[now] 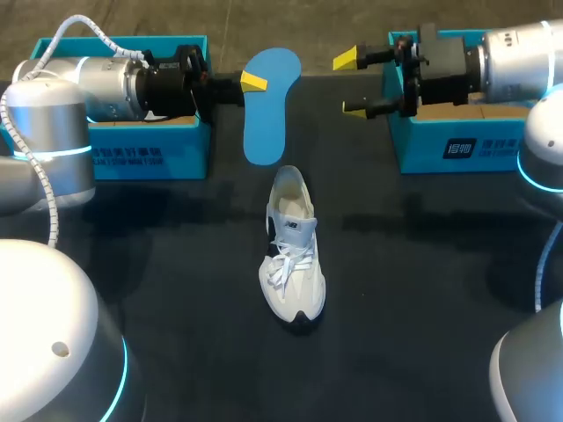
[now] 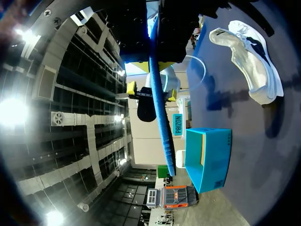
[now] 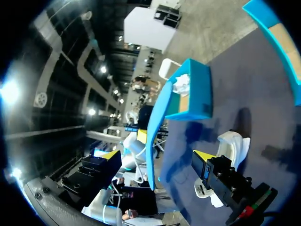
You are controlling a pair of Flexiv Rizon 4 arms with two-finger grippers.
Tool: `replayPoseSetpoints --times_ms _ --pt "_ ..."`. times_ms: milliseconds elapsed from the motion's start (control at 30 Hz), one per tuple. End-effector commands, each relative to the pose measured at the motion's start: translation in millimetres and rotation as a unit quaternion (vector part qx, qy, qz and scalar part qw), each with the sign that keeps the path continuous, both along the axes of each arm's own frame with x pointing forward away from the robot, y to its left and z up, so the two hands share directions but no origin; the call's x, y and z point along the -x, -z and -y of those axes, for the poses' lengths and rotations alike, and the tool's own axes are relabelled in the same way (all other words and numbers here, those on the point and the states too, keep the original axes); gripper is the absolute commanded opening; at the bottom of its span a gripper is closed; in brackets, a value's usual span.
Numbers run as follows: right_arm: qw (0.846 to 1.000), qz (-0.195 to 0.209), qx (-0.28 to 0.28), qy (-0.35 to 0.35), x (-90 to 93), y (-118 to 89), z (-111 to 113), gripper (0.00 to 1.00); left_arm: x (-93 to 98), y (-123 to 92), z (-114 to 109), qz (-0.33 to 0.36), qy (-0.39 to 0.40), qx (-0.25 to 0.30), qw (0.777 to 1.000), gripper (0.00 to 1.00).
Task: Take the shoe out of the shoebox, open the shoe tongue, remove and reinsert the insole, then place the shoe into the shoebox
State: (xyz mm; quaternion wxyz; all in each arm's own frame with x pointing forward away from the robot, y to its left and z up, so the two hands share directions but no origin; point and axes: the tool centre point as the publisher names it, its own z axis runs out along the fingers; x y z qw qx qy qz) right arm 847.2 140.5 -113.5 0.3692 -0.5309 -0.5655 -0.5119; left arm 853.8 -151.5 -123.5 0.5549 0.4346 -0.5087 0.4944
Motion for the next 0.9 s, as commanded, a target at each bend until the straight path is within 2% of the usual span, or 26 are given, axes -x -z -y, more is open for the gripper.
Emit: replayPoseSetpoints --times_ms 33,267,300,433,533,567,600,633,667,700,767,833,867,900 --pt "1.0 0.002 -0.027 -0.009 -6.9 5.2 -1.9 1.0 -0.2 -0.3 0.2 0.0 0.0 -0.001 1.0 0.0" --pt "1.0 0.002 -0.027 -0.009 -6.9 5.2 -1.9 1.0 -0.2 -0.3 0.2 0.0 0.0 -0.001 1.0 0.0" --pt "1.0 0.002 -0.027 -0.009 -6.9 5.2 -1.9 1.0 -0.7 1.6 0.5 0.048 0.002 -0.013 0.999 0.0" --pt "1.0 0.002 -0.027 -0.009 -6.9 5.2 -1.9 1.0 -2.2 2.6 -0.6 0.168 0.002 -0.005 0.986 0.0" --pt "1.0 0.002 -0.027 -0.009 -6.9 5.2 -1.9 1.0 -2.9 3.2 -0.5 0.277 0.009 0.007 0.961 0.0" --pt "1.0 0.002 -0.027 -0.009 -6.9 5.2 -1.9 1.0 -3.2 2.7 -0.6 0.312 0.009 0.016 0.95 0.0" --pt "1.0 0.002 -0.027 -0.009 -6.9 5.2 -1.9 1.0 -3.1 3.1 -0.9 0.366 0.015 0.019 0.93 0.0" --pt "1.0 0.002 -0.027 -0.009 -6.9 5.2 -1.9 1.0 -3.1 3.7 -0.8 0.388 0.016 0.031 0.921 0.0" --pt "1.0 0.002 -0.027 -0.009 -6.9 5.2 -1.9 1.0 -3.2 2.6 -0.9 0.431 0.01 0.044 0.901 0.0" --pt "1.0 0.002 -0.027 -0.009 -6.9 5.2 -1.9 1.0 -4.7 1.9 -0.5 0.494 0.018 0.045 0.868 0.0" --pt "1.0 0.002 -0.027 -0.009 -6.9 5.2 -1.9 1.0 -8.5 4.9 -0.2 0.633 0.028 0.035 0.773 0.0" --pt "1.0 0.002 -0.027 -0.009 -6.9 5.2 -1.9 1.0 -13.6 8.3 -0.1 0.755 0.036 0.03 0.654 0.0" --pt "1.0 0.002 -0.027 -0.009 -6.9 5.2 -1.9 1.0 -14.9 8.0 -0.3 0.789 0.018 0.047 0.612 0.0" --pt "1.0 0.002 -0.027 -0.009 -6.9 5.2 -1.9 1.0 -15.6 7.6 1.1 0.803 0.016 0.046 0.594 0.0"
